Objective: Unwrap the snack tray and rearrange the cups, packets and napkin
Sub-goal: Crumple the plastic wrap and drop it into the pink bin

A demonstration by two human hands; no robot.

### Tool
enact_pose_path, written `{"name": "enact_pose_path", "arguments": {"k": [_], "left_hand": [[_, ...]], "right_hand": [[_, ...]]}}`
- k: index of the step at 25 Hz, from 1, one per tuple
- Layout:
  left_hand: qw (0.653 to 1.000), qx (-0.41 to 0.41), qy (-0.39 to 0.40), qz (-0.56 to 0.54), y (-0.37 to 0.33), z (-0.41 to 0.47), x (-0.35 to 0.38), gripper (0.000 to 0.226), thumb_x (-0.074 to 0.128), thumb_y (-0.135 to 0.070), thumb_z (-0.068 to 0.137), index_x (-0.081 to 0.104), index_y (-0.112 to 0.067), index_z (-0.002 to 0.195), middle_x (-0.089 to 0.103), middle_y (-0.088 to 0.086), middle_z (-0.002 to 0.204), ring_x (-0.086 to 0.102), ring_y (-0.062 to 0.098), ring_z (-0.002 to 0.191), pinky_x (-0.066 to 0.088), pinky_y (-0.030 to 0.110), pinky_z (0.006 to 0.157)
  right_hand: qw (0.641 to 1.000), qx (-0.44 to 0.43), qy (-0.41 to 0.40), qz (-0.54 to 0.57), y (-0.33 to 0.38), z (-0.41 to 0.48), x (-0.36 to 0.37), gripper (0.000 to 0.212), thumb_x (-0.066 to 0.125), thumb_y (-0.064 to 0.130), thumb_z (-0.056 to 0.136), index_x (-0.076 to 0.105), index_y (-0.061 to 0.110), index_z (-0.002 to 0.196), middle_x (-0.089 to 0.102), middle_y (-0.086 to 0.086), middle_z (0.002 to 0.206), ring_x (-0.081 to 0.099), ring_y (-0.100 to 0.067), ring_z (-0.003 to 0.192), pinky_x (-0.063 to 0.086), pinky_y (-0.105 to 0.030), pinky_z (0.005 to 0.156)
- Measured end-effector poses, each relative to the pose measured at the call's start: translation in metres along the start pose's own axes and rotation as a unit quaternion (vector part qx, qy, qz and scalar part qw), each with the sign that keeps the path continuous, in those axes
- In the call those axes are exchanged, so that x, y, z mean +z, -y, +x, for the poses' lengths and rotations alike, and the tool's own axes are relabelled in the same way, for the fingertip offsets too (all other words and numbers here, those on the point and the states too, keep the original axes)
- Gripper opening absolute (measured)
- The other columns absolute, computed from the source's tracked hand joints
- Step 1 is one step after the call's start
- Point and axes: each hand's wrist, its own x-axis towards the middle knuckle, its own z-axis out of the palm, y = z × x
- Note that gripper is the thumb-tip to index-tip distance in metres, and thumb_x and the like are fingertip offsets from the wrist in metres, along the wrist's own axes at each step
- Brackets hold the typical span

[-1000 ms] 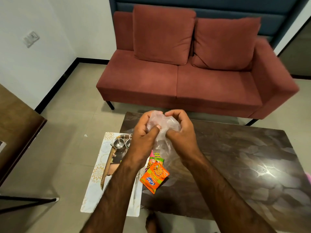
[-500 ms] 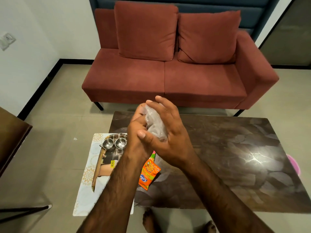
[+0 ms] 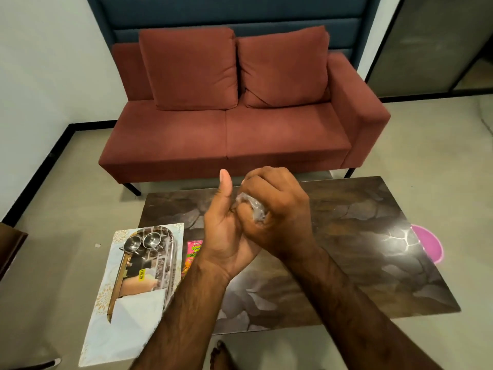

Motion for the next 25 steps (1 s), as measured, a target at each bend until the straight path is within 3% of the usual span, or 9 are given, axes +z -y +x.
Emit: {"name": "enact_pose_path", "arguments": {"k": [3, 6, 8, 11, 15, 18, 21, 25], "left_hand": [[0.996, -0.013, -0.001, 0.084, 0.061, 0.012, 0.031, 0.062, 0.073, -0.043, 0.083, 0.060, -0.003, 0.129, 0.060, 0.016, 0.131, 0.054, 0.026, 0.127, 0.036, 0.041, 0.113], [0.991, -0.025, 0.005, 0.133, 0.116, 0.026, 0.053, 0.047, 0.072, -0.027, 0.086, 0.062, -0.007, 0.127, 0.065, 0.012, 0.127, 0.060, 0.024, 0.122, 0.042, 0.041, 0.108], [0.987, -0.015, -0.027, 0.156, 0.153, 0.040, 0.070, 0.034, 0.059, -0.030, 0.093, 0.069, -0.011, 0.119, 0.069, 0.010, 0.122, 0.064, 0.020, 0.117, 0.048, 0.036, 0.102], [0.979, -0.007, -0.076, 0.188, 0.197, 0.059, 0.092, 0.034, 0.050, -0.035, 0.097, 0.073, -0.014, 0.112, 0.073, 0.007, 0.113, 0.066, 0.019, 0.114, 0.052, 0.034, 0.098], [0.970, -0.032, -0.109, 0.217, 0.227, 0.087, 0.110, 0.035, 0.047, -0.034, 0.101, 0.071, -0.013, 0.115, 0.074, 0.008, 0.112, 0.067, 0.019, 0.113, 0.052, 0.034, 0.091], [0.964, -0.080, -0.108, 0.229, 0.234, 0.115, 0.113, 0.035, 0.044, -0.028, 0.102, 0.068, -0.013, 0.122, 0.074, 0.006, 0.107, 0.068, 0.019, 0.109, 0.052, 0.033, 0.088], [0.957, -0.122, -0.106, 0.241, 0.236, 0.143, 0.104, 0.040, 0.044, -0.032, 0.103, 0.058, -0.012, 0.135, 0.072, 0.009, 0.117, 0.068, 0.021, 0.112, 0.059, 0.033, 0.085], [0.950, -0.090, -0.088, 0.285, 0.224, 0.183, 0.089, 0.041, 0.047, -0.038, 0.102, 0.055, -0.018, 0.138, 0.066, 0.013, 0.130, 0.066, 0.030, 0.118, 0.056, 0.044, 0.090]], "right_hand": [[0.999, 0.038, -0.014, -0.002, -0.040, -0.013, -0.058, 0.010, 0.066, 0.017, 0.082, 0.066, 0.012, 0.074, 0.067, 0.001, 0.075, 0.058, -0.025, 0.067, 0.049, -0.046, 0.057], [0.995, 0.094, -0.010, 0.011, -0.069, -0.029, -0.110, 0.012, 0.065, 0.025, 0.082, 0.072, 0.019, 0.088, 0.068, 0.008, 0.075, 0.062, -0.020, 0.066, 0.053, -0.041, 0.057], [0.992, 0.125, 0.029, -0.008, -0.088, -0.040, -0.143, 0.029, 0.069, 0.026, 0.082, 0.074, 0.024, 0.110, 0.070, 0.011, 0.080, 0.066, -0.015, 0.072, 0.056, -0.036, 0.060], [0.985, 0.156, 0.069, 0.000, -0.113, -0.054, -0.182, 0.050, 0.072, 0.022, 0.082, 0.068, 0.025, 0.131, 0.073, 0.013, 0.091, 0.067, -0.011, 0.081, 0.060, -0.036, 0.066], [0.979, 0.192, 0.063, 0.023, -0.144, -0.065, -0.213, 0.066, 0.071, 0.015, 0.073, 0.063, 0.020, 0.138, 0.074, 0.009, 0.114, 0.068, -0.014, 0.099, 0.062, -0.039, 0.080], [0.973, 0.208, 0.099, 0.014, -0.166, -0.068, -0.227, 0.071, 0.063, 0.021, 0.074, 0.057, 0.017, 0.145, 0.067, 0.002, 0.131, 0.064, -0.018, 0.114, 0.058, -0.040, 0.096], [0.954, 0.255, 0.142, 0.065, -0.184, -0.066, -0.235, 0.078, 0.067, 0.023, 0.079, 0.048, 0.019, 0.154, 0.057, 0.000, 0.149, 0.054, -0.015, 0.136, 0.048, -0.039, 0.115], [0.927, 0.332, 0.142, 0.103, -0.207, -0.068, -0.234, 0.088, 0.076, 0.037, 0.088, 0.033, 0.019, 0.164, 0.039, 0.003, 0.167, 0.039, -0.008, 0.153, 0.041, -0.032, 0.125]]}}
